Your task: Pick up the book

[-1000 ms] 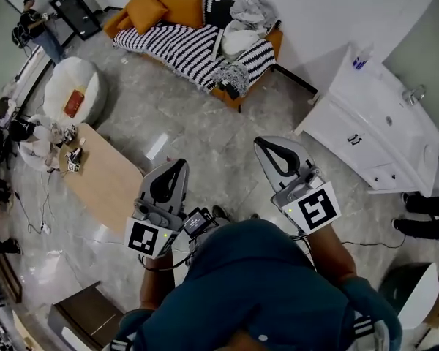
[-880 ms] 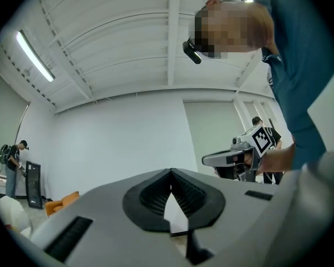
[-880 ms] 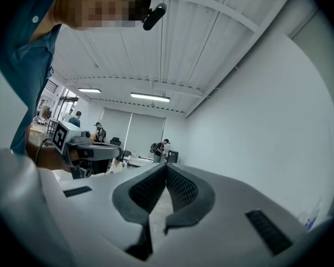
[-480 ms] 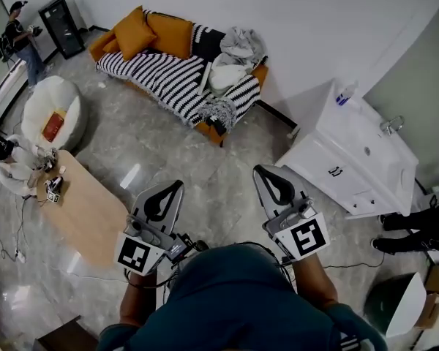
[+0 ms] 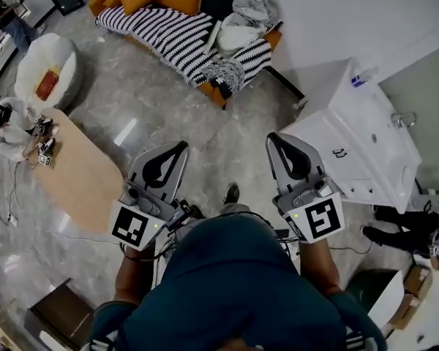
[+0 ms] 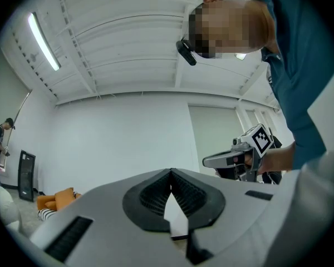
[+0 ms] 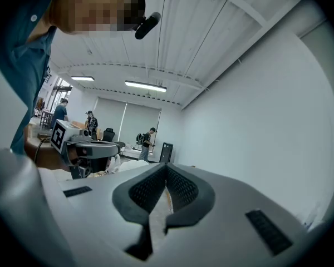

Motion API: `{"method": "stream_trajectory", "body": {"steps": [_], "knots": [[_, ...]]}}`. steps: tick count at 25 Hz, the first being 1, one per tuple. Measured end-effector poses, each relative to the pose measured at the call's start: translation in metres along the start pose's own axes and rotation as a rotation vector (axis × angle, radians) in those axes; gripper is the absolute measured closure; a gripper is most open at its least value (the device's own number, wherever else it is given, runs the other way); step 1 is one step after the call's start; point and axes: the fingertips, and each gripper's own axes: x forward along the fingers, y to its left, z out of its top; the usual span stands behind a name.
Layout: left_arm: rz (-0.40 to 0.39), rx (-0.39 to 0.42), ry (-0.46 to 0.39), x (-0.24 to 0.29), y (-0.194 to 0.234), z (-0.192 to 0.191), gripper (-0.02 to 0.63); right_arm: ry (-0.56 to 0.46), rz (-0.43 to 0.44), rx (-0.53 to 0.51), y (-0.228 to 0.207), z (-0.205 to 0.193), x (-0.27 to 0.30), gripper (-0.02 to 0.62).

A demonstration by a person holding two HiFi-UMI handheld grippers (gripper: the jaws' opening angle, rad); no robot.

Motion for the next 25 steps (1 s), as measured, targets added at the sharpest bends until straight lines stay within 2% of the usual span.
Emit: {"method": "stream_trajectory", "body": {"steps": [4, 7, 9, 12, 15, 17, 20, 25], "knots": [[0.004, 0.009, 0.022, 0.032, 0.011, 0.002, 0.603, -0.004, 0.005, 0.039, -0.034, -0.009, 0.019, 0.583], [0.055, 0.026, 0.007, 0.068, 0.017, 0.004, 0.603, 0.017, 0.070, 0.041, -0.067, -0.016, 0.038, 0.583], [0.092, 0.020, 0.003, 0.077, 0.018, 0.000, 0.603, -0.015, 0.111, 0.028, -0.075, -0.012, 0.047, 0.583], [0.090, 0.034, 0.026, 0.087, 0.013, -0.009, 0.603, -0.079, 0.110, 0.076, -0.079, -0.013, 0.050, 0.583], [0.099, 0.061, 0.059, 0.099, 0.007, -0.015, 0.603, -0.063, 0.139, 0.070, -0.090, -0.029, 0.048, 0.583], [0.117, 0.087, 0.060, 0.124, 0.011, -0.011, 0.603, -0.070, 0.159, 0.034, -0.119, -0.032, 0.054, 0.583], [0.152, 0.089, 0.083, 0.155, 0.018, -0.009, 0.603, -0.079, 0.177, 0.048, -0.154, -0.039, 0.065, 0.583], [0.140, 0.077, 0.095, 0.175, 0.034, -0.011, 0.603, -0.084, 0.174, 0.069, -0.167, -0.045, 0.084, 0.583]]}}
